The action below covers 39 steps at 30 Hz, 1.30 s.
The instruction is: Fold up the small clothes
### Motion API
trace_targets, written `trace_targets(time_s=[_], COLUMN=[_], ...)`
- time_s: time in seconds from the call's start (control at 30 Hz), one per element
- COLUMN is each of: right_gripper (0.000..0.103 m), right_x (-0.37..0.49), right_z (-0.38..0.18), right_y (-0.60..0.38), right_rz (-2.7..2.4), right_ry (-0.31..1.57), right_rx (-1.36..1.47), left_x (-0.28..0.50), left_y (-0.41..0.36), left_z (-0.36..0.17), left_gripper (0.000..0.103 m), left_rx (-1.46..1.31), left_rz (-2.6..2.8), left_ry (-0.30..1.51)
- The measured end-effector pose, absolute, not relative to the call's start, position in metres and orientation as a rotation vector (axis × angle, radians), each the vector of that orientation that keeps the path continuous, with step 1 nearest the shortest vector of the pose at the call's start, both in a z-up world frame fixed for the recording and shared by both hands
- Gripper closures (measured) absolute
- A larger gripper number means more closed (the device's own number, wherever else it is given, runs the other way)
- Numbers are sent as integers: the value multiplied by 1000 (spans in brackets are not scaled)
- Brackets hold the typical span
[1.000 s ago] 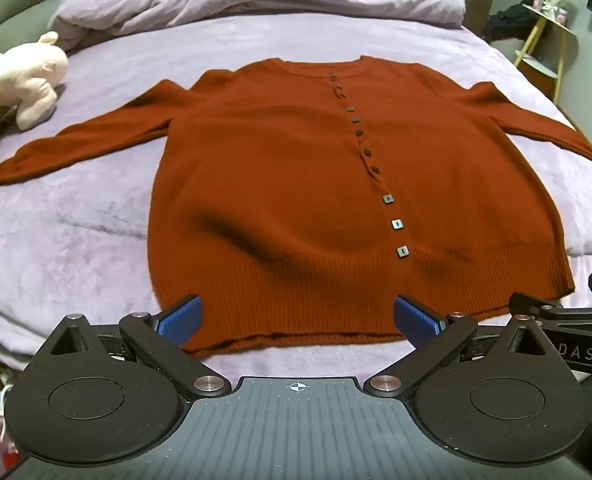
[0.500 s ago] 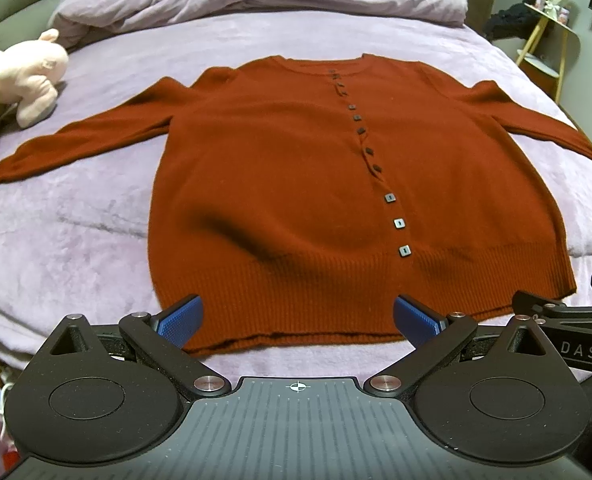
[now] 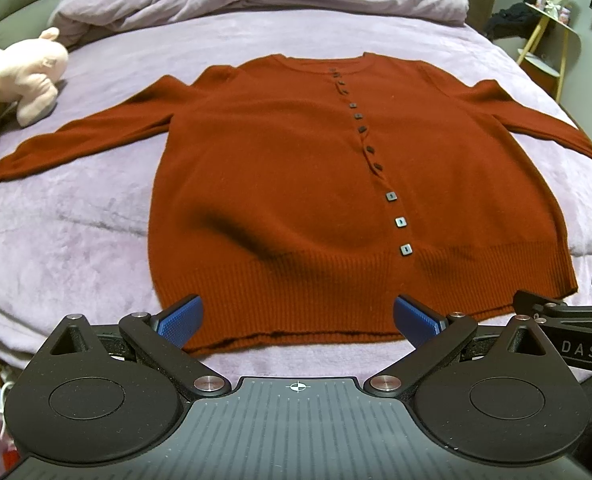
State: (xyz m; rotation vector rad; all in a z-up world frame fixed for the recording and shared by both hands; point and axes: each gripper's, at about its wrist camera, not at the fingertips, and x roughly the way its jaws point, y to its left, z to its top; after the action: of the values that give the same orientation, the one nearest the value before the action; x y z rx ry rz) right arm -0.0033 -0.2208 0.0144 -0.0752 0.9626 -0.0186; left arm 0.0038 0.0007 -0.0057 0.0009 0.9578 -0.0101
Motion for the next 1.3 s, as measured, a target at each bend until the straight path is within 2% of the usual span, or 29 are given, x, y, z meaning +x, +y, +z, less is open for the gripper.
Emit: trace_targets(time_s=[1.3], right_gripper=[5], right_x=[-4], right_z=[13], right_y=[-221], right_rz=[-36], right_ry=[954], right_rx=[-79], left_x=[5], left_y=[1], left_z=[-8], left_gripper=[0], left_rx=[-7], left_rz=[-18], left_ry=[964])
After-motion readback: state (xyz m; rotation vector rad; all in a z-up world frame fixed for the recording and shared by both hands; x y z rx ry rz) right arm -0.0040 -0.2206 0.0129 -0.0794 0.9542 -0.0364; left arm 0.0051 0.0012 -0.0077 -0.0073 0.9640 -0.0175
